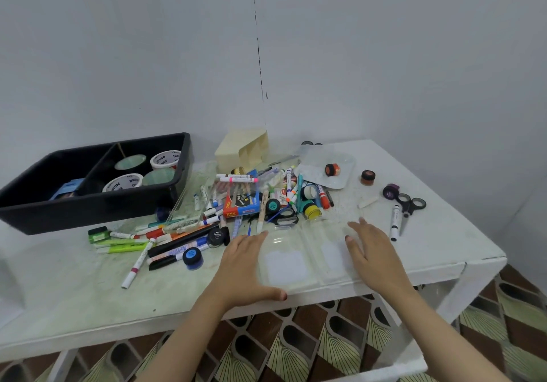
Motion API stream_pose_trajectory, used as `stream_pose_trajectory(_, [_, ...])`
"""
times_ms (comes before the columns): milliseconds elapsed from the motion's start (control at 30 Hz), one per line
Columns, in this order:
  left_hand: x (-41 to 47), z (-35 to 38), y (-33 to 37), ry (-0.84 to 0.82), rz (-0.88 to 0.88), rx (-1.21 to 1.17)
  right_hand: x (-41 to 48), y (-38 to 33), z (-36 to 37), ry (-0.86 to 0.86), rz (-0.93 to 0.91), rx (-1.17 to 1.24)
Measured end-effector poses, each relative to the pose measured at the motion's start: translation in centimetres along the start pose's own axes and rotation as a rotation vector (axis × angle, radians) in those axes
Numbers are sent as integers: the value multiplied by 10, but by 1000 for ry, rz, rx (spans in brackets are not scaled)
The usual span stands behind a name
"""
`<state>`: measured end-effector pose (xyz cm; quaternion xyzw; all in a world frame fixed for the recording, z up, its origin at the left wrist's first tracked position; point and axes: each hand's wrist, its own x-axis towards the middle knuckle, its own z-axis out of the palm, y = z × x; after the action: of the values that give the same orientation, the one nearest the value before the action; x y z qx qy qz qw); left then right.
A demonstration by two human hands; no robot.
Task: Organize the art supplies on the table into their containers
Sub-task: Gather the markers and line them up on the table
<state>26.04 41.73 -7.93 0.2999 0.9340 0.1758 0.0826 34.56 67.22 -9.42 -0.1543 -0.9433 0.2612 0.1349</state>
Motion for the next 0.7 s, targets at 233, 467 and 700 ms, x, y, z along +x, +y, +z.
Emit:
stream_pose_trajectory(233, [32, -19, 23, 114, -3, -106, 25, 31, -26, 259, 285, -298])
stream_pose_trajectory(467, [94, -20, 40, 331, -9, -56, 38, 33, -38, 85, 310, -177])
stream_pose_trajectory(700, [151, -24, 47, 300, -27, 86, 44, 22, -48, 61, 397, 428])
